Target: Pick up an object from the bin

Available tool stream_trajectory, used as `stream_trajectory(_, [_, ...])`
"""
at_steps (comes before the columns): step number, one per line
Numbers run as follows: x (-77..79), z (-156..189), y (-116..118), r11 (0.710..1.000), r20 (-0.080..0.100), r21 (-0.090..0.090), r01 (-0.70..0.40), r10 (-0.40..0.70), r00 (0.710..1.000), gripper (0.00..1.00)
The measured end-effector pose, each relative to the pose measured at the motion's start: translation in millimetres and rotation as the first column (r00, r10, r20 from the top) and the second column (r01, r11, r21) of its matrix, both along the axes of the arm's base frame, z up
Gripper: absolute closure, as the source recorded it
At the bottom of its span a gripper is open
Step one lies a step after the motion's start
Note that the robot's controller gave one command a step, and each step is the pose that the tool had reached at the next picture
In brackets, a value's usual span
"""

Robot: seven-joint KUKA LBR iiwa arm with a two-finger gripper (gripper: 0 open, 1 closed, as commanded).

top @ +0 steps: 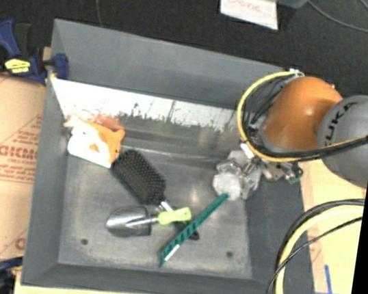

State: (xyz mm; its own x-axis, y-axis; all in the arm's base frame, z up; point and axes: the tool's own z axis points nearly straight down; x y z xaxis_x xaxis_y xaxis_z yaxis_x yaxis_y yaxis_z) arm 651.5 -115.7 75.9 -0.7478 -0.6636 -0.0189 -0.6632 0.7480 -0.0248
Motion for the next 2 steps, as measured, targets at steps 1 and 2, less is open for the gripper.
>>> stream_trajectory(1, [0.2,4.3,-0.6,1.0,0.003,0.0,0.001,-0.001,1.0,1.0])
stream_trajectory(2, [-2.8,25.7,-0.1,1.0,-0.008,0.002,0.002,-0.002,1.0,1.0])
